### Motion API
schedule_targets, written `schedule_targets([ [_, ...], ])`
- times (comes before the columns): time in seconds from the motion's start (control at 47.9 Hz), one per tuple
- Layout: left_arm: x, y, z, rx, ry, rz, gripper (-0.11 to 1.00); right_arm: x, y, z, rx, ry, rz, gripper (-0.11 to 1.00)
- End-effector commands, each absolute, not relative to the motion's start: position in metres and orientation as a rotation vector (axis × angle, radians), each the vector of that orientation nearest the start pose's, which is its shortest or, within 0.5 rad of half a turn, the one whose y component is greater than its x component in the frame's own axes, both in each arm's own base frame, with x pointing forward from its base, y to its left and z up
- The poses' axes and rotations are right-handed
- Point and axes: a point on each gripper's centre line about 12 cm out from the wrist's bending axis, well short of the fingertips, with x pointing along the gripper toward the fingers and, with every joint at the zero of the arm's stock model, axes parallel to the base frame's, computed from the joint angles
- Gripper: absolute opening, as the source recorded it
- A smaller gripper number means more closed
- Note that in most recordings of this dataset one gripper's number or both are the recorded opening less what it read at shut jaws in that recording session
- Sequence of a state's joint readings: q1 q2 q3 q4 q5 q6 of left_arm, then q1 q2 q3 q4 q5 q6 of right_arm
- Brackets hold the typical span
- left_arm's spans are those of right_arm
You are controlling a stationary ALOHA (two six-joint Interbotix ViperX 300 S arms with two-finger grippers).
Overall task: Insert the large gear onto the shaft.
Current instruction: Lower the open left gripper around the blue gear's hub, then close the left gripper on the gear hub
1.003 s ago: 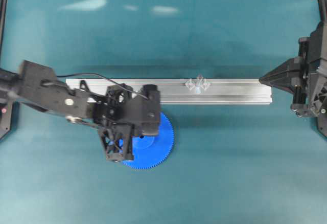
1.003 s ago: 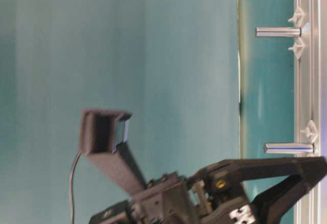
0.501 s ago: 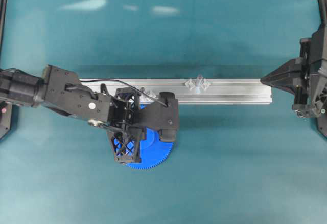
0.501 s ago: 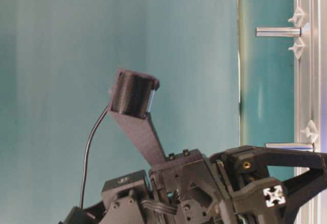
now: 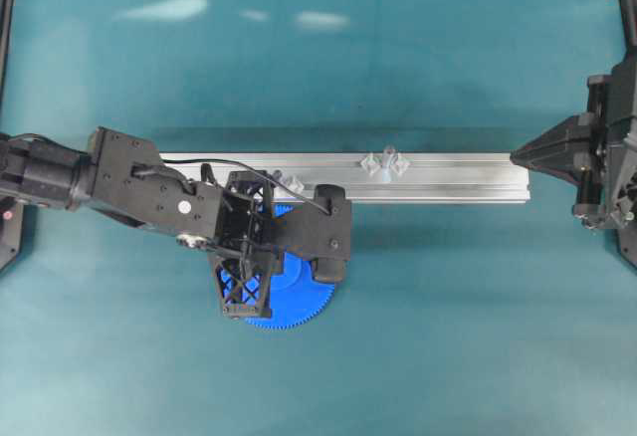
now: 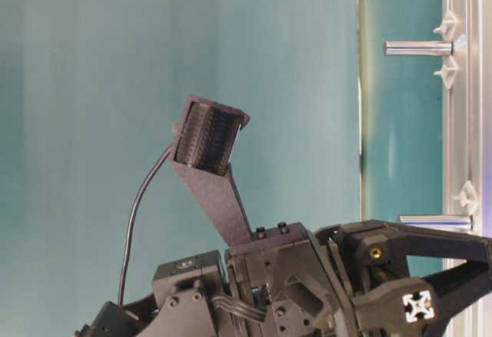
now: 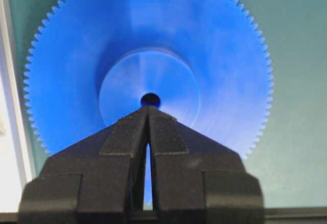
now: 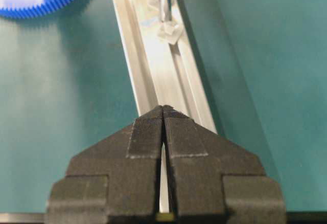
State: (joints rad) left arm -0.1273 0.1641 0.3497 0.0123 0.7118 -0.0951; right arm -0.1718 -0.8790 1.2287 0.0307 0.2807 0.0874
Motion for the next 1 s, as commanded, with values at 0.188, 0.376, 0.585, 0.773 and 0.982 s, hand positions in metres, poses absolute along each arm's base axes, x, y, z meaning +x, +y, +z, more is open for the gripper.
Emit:
schedule_targets([
  [0.188, 0.412, -0.055, 0.164, 0.009, 1.191, -0.059, 0.01, 0.183, -0.031, 0.196, 0.177, 0.603, -0.2, 0.03],
  [0.376, 0.415, -0.056, 0.159, 0.011, 1.142, -0.068, 0.01, 0.181, -0.031, 0.194, 0.18, 0.602, -0.2, 0.03],
  [0.585, 0.408, -0.056, 0.153, 0.006, 1.155, -0.064, 0.03, 0.179, -0.031, 0.193, 0.193, 0.598, -0.204, 0.03],
  [0.773, 0.406, -0.055, 0.152, 0.014, 1.196, -0.063, 0.25, 0.177, -0.03, 0.193, 0.197, 0.59, -0.205, 0.03],
  [0.982, 0.414, -0.057, 0.156, 0.021, 1.154, -0.073, 0.8, 0.177, -0.03, 0.192, 0.198, 0.593, -0.204, 0.03],
])
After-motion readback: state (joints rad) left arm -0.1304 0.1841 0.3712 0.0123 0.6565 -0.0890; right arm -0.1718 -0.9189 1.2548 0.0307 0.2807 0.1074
